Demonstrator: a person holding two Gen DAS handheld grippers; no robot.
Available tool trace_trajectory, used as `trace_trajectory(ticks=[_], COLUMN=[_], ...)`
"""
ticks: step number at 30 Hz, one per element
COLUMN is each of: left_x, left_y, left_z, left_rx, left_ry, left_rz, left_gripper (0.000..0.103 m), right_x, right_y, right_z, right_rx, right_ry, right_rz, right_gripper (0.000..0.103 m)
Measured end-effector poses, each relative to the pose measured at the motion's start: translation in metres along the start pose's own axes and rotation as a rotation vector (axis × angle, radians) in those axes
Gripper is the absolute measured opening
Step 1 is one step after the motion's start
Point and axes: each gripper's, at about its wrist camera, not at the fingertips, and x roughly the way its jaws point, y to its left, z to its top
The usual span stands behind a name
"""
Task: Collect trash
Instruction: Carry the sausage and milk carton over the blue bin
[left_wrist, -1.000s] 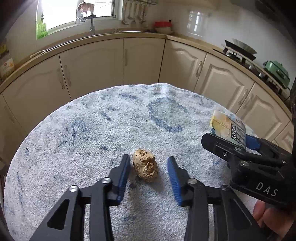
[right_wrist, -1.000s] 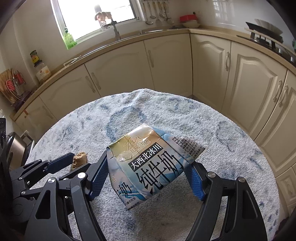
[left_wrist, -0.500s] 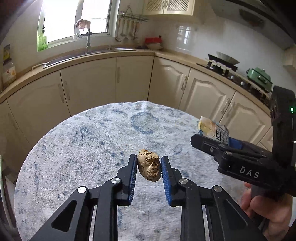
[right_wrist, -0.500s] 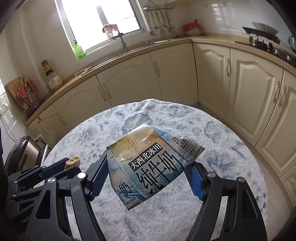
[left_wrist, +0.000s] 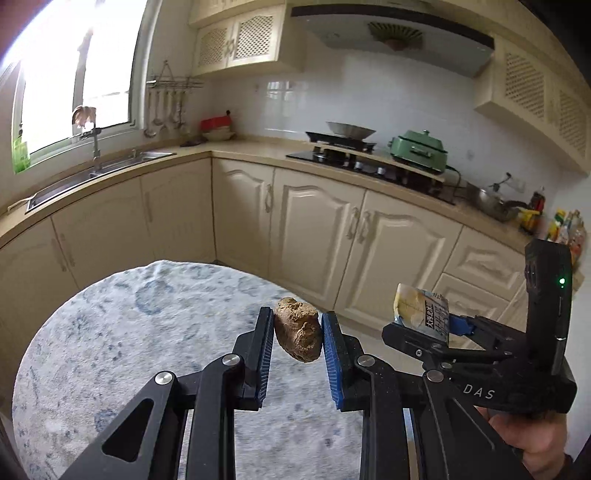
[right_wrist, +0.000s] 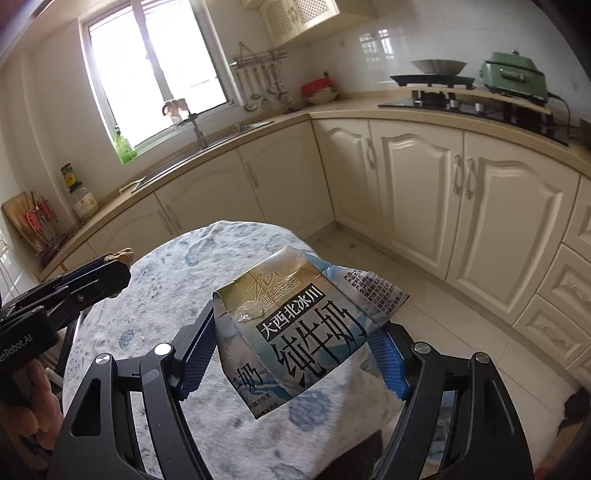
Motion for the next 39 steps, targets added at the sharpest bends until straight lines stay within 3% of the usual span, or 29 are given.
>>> trace_trajectory(ticks=[9, 17, 31, 39], left_x=[0.031, 0.094, 0.282, 0.385], left_y=[-0.084, -0.145, -0.214, -0.234], left_z=[0.006, 0.003, -0.023, -0.027], left_rx=[0.082, 0.126, 0.127, 0.112], left_ry=[0.037, 0.135, 0.476, 0.596], left_rz=[-0.145, -0.223, -0.259, -0.256], left_gripper=[0.022, 0.022, 0.022, 0.023], right_x=[-0.057, -0.072, -0.009, 0.021], right_y=[-0.078, -0.146, -0.268, -0.32], right_z=[-0.014, -0.041, -0.116, -0.146], right_rx=[0.07, 0.16, 0.394, 0.491], right_ry=[-0.042, -0.014, 0.185, 0.258], right_rz=[-0.148, -0.241, -0.293, -0.303], right_gripper=[0.077, 0.077, 0.077, 0.079])
